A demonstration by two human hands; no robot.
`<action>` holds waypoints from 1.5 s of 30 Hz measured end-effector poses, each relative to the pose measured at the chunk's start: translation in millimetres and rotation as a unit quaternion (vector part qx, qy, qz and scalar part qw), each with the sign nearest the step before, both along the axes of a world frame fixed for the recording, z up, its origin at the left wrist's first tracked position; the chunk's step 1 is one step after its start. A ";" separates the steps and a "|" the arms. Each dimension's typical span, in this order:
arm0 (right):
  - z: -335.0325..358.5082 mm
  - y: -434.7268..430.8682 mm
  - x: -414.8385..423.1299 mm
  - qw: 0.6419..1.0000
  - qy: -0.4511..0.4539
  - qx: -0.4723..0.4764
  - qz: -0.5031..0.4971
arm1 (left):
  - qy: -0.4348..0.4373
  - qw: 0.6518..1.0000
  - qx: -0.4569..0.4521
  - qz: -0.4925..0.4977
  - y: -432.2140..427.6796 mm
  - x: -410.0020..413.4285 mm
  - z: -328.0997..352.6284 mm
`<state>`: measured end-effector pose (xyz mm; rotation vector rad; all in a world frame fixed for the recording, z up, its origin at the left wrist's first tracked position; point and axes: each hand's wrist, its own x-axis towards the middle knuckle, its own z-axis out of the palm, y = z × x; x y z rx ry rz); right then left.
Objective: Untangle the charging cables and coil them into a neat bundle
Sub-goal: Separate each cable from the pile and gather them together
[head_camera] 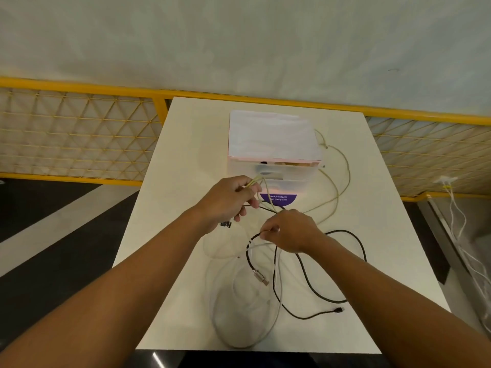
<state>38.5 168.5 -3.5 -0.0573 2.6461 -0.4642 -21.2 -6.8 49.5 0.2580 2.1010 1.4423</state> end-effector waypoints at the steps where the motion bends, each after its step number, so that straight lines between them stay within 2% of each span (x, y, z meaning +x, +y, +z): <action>1: 3.2 1.7 0.1 1.000 0.010 -0.010 -0.011 | 0.008 1.000 -0.009 -0.012 2.6 0.7 -2.2; 8: 13.4 14.9 5.6 0.991 0.106 -0.059 -0.055 | 0.034 0.993 -0.097 -0.063 13.9 6.7 -13.7; 14: 36.6 26.6 6.3 0.967 0.159 -0.161 -0.117 | -0.024 0.994 -0.088 -0.057 8.8 6.8 -16.8; 17: 50.1 33.0 8.0 0.952 0.183 -0.206 -0.136 | -0.020 0.994 -0.102 -0.041 7.4 6.1 -10.2; 21: 60.4 34.8 8.4 0.900 0.157 -0.353 -0.199 | -0.035 0.998 -0.039 -0.037 6.5 -0.6 1.2; 24: 68.9 32.7 5.9 0.849 0.188 -0.440 -0.223 | 0.003 0.997 -0.061 -0.049 8.9 -6.3 13.9; 27: 76.3 30.9 1.7 0.823 0.204 -0.484 -0.215 | 0.004 0.996 -0.068 -0.059 11.9 -9.3 29.0; 30: 80.8 28.6 -1.1 0.821 0.205 -0.492 -0.207 | -0.016 1.000 -0.003 -0.025 14.6 -11.8 45.4; 33: 84.0 24.6 -4.5 0.815 0.202 -0.499 -0.215 | -0.099 0.985 0.141 -0.007 15.5 -12.2 65.1; 35: 87.0 21.2 -6.8 0.798 0.210 -0.512 -0.237 | -0.114 0.979 0.167 -0.005 16.5 -11.8 76.7; 39: 93.8 18.3 -12.3 0.778 0.250 -0.511 -0.266 | -0.043 0.996 0.067 -0.034 21.3 -10.7 90.5; 42: 98.1 21.6 -15.9 0.783 0.252 -0.507 -0.257 | 0.034 0.997 -0.013 -0.063 22.4 -6.7 98.3; 45: 101.1 29.9 -18.2 0.799 0.224 -0.510 -0.227 | 0.075 0.996 -0.020 -0.047 20.1 -5.5 103.8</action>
